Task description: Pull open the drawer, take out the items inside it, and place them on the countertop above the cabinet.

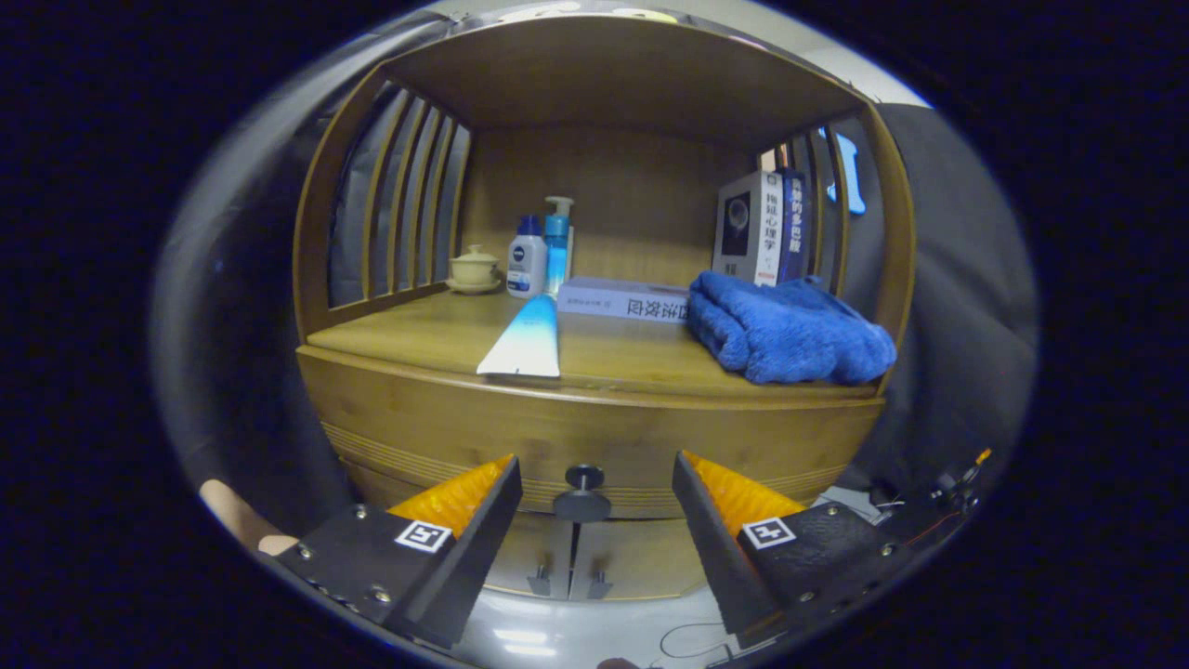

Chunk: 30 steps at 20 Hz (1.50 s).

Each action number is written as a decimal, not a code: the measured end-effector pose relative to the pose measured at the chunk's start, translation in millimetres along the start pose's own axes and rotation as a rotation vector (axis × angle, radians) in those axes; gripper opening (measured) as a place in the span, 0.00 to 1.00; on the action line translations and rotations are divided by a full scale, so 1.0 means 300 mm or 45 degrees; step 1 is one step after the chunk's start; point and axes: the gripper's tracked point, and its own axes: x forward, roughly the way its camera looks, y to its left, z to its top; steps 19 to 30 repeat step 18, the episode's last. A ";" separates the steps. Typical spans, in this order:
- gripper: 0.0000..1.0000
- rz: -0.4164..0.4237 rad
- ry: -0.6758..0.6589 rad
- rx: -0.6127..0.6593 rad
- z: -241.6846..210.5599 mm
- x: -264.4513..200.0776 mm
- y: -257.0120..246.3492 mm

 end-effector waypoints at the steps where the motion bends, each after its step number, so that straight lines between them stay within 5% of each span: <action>1: 0.98 0.000 -0.020 -0.015 0.028 -0.030 -0.015; 7: 0.98 -0.016 -0.202 -0.052 0.258 -0.239 -0.145; 15: 0.98 -0.173 -0.431 -0.011 0.474 -0.507 -0.447; 30: 0.98 -0.216 -0.483 0.030 0.477 -0.571 -0.548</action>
